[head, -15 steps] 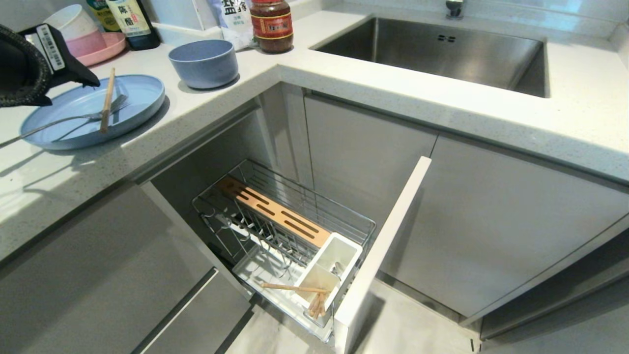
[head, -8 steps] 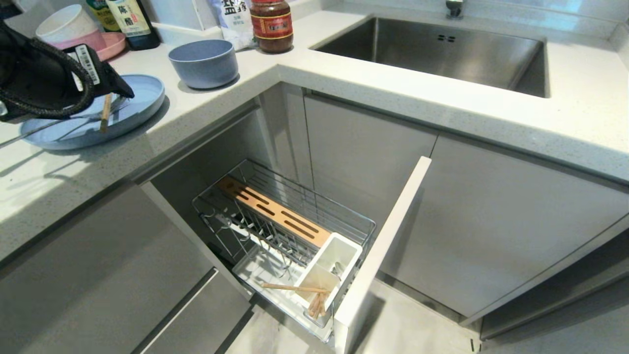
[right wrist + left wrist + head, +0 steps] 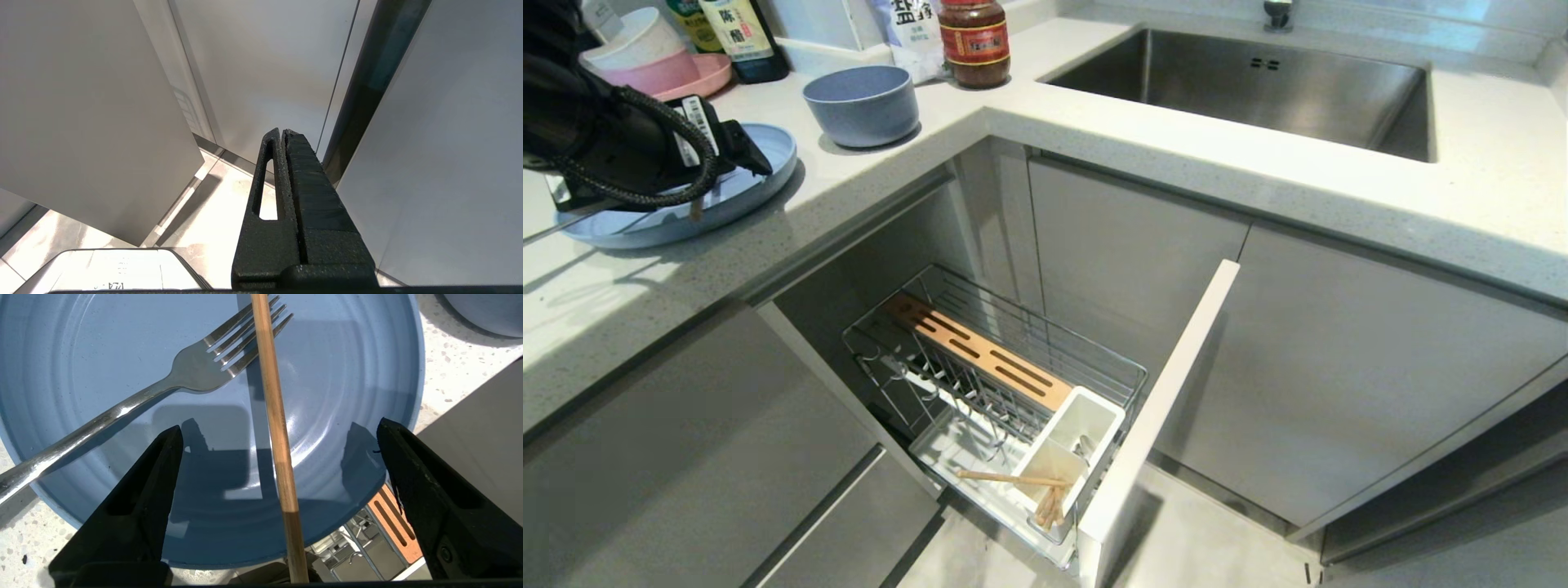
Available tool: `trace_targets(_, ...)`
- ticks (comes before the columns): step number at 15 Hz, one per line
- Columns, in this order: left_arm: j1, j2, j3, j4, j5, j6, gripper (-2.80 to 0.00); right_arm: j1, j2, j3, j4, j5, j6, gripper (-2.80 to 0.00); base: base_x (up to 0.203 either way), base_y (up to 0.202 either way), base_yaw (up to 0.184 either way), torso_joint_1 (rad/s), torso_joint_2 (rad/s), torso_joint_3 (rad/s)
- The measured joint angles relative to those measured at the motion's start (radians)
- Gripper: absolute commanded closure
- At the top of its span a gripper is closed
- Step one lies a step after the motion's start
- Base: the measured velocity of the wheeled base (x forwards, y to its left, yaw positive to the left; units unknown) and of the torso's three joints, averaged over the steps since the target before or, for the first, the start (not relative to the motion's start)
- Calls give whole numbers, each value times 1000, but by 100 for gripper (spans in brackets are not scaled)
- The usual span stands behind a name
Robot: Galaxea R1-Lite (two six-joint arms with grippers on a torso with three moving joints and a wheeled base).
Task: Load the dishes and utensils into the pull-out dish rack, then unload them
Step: Pick up the chopsticks and place it in the cupboard
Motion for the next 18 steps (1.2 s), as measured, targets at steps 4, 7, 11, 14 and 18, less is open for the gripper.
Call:
trace_targets(4,0,6,0,-10,0,0,-280,0,0,0,0,0,0,0,0,0,0,0,0,0)
trace_targets(7,0,12,0,-10,0,-1,-280,0,0,0,0,0,0,0,0,0,0,0,0,0)
trace_targets(11,-1,16,1,-10,0,-1,0,0,0,0,0,0,0,0,0,0,0,0,0,0)
trace_targets(14,0,16,1,-10,1,-1,0,0,0,0,0,0,0,0,0,0,0,0,0,0)
trace_targets(18,0,15,0,-10,3,-1,0,0,0,0,0,0,0,0,0,0,0,0,0,0)
